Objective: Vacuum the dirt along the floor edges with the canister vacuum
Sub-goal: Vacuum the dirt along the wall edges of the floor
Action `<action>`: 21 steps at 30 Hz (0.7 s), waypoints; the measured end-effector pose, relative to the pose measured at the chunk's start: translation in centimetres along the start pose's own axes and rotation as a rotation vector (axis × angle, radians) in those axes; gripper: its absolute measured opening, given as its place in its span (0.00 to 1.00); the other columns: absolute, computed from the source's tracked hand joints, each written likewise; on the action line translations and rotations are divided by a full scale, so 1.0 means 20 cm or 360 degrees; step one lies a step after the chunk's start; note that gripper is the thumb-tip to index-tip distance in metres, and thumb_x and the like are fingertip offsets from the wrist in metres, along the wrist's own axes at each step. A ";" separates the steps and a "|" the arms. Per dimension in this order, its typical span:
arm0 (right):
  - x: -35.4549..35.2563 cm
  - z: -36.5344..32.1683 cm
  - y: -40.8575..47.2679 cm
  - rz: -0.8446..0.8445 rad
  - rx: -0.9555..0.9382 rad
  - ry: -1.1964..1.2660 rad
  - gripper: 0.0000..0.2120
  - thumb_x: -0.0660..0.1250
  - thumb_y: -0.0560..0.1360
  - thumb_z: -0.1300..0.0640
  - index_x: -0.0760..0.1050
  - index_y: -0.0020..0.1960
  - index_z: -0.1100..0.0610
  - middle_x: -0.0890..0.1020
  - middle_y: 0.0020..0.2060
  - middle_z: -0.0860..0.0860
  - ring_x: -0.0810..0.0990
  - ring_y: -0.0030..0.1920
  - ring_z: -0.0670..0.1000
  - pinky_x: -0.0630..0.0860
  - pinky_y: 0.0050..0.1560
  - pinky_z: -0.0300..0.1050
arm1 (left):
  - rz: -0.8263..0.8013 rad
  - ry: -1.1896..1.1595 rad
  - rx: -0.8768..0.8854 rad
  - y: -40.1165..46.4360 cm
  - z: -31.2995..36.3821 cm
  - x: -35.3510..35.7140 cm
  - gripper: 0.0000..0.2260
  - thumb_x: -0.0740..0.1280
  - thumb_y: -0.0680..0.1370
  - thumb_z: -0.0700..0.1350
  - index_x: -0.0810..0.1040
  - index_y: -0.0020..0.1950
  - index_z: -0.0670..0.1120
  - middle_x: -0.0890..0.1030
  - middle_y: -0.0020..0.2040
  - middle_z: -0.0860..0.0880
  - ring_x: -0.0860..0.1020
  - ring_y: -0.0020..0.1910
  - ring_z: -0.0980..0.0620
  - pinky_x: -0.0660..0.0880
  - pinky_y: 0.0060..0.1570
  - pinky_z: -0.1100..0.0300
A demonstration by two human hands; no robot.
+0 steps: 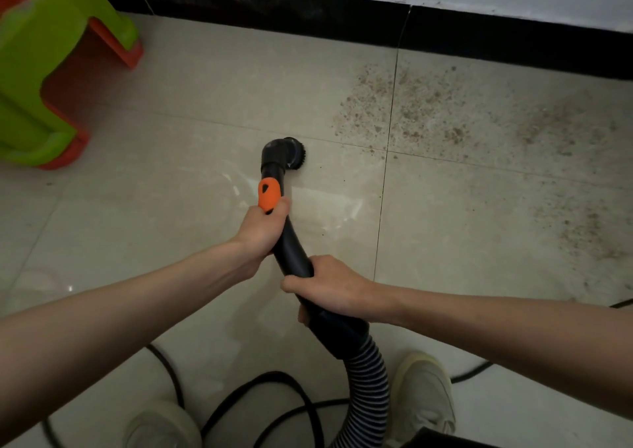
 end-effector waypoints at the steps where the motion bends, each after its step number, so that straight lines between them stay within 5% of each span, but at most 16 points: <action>1: 0.00 0.01 -0.01 0.0030 0.0004 0.0044 0.07 0.65 0.75 0.54 0.71 0.42 0.58 0.82 0.32 0.54 0.81 0.32 0.52 0.80 0.44 0.48 | -0.0015 0.0010 0.0011 -0.01 0.00 0.02 0.12 0.60 0.80 0.51 0.70 0.46 0.43 0.71 0.37 0.48 0.71 0.36 0.51 0.70 0.40 0.58; 10: 0.01 0.10 -0.11 0.0090 0.0043 0.0125 0.06 0.64 0.73 0.59 0.68 0.41 0.60 0.79 0.27 0.55 0.78 0.26 0.53 0.77 0.33 0.45 | -0.0149 -0.0017 -0.0027 -0.12 -0.07 0.14 0.12 0.61 0.80 0.51 0.70 0.45 0.43 0.71 0.37 0.47 0.72 0.36 0.51 0.71 0.39 0.59; 13: 0.04 0.10 -0.13 0.0041 0.0053 0.0121 0.07 0.64 0.73 0.59 0.68 0.42 0.59 0.78 0.27 0.54 0.78 0.26 0.53 0.77 0.32 0.43 | -0.0112 -0.0036 -0.0057 -0.14 -0.10 0.12 0.12 0.61 0.80 0.51 0.70 0.49 0.41 0.72 0.38 0.47 0.72 0.36 0.51 0.71 0.39 0.58; 21: -0.02 0.20 -0.28 0.0240 0.0164 0.0226 0.07 0.64 0.73 0.58 0.69 0.44 0.61 0.79 0.29 0.56 0.79 0.27 0.54 0.78 0.34 0.47 | -0.0300 0.0024 -0.0025 -0.23 -0.07 0.32 0.12 0.62 0.79 0.51 0.69 0.41 0.44 0.70 0.36 0.48 0.71 0.35 0.52 0.70 0.39 0.59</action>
Point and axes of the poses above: each hand's wrist, its own y-axis towards the middle knuckle, its own x-axis out of the palm, z = x × y, the point moved 10 cm from there along y, towards the middle knuckle
